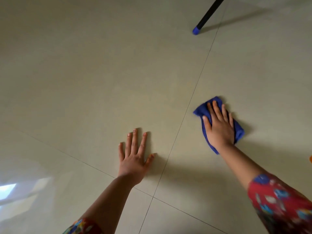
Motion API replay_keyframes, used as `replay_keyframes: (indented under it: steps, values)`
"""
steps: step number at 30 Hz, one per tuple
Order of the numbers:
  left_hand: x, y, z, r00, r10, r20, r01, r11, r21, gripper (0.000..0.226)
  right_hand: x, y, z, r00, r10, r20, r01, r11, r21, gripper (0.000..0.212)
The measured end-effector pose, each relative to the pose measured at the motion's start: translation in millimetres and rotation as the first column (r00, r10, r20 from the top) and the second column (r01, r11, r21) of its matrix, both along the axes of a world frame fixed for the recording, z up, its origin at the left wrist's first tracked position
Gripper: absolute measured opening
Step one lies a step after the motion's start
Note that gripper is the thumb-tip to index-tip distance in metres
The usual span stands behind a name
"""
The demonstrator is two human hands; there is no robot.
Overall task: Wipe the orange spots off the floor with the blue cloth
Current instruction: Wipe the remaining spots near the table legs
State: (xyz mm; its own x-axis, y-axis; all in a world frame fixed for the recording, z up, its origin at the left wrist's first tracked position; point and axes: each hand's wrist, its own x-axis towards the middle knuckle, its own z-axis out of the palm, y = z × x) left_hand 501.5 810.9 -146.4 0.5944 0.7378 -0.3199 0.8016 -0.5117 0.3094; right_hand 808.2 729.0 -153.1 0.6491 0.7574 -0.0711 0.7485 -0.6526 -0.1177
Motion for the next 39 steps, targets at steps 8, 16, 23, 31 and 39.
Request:
replay_keyframes:
  steps: [8,16,23,31,39]
  values:
    - [3,0,-1,1.0,0.014,0.014,-0.014,1.0,0.001,0.08,-107,-3,-4,0.738,0.67,-0.085,-0.662,0.743,0.104,0.053]
    - [2,-3,-2,1.0,0.018,0.02,-0.019,1.0,0.022,0.074,17,71,2,0.997,-0.068,-0.034,0.07,0.996,0.058,0.065]
    - [1,-2,-4,1.0,0.016,0.012,-0.016,0.999,0.033,0.075,-111,186,11,0.909,0.396,-0.131,-0.387,0.918,0.09,0.056]
    - [1,-3,-3,1.0,0.023,0.019,-0.023,0.999,0.045,0.073,-75,184,5,0.878,0.469,-0.098,-0.46,0.882,0.102,0.053]
    - [2,-7,-5,0.999,0.038,0.021,-0.04,0.995,0.097,0.072,-96,122,-3,0.857,0.51,-0.074,-0.502,0.859,0.099,0.058]
